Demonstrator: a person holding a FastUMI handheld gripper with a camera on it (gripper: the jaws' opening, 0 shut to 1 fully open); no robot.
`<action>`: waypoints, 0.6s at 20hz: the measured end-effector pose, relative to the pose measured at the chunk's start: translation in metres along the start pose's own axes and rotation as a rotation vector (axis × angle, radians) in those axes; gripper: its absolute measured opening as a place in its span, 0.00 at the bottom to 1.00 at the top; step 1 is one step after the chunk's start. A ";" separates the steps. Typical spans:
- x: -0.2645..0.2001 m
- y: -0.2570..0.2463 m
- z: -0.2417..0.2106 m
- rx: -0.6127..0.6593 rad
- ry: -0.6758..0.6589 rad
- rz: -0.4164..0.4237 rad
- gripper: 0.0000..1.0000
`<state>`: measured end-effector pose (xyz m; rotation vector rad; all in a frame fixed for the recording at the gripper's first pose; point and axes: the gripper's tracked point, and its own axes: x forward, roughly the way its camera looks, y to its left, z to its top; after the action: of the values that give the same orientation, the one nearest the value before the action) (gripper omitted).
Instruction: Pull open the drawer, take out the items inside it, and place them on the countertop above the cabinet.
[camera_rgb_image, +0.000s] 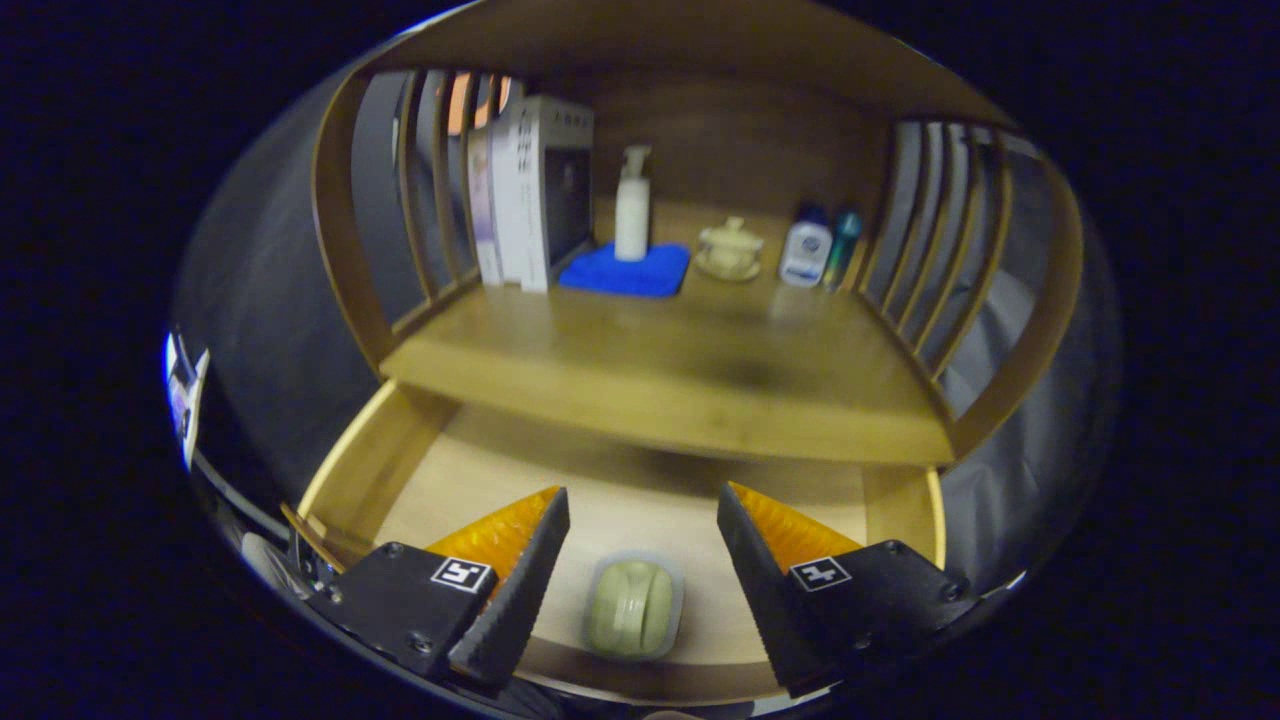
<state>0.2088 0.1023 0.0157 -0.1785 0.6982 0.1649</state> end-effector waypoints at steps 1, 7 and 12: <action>0.009 0.003 -0.010 0.004 0.065 0.015 0.93; 0.028 0.010 -0.052 0.089 0.302 0.039 0.81; 0.033 0.003 -0.077 0.109 0.399 0.018 0.61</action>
<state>0.1851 0.0910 -0.0644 -0.1010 1.1033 0.1083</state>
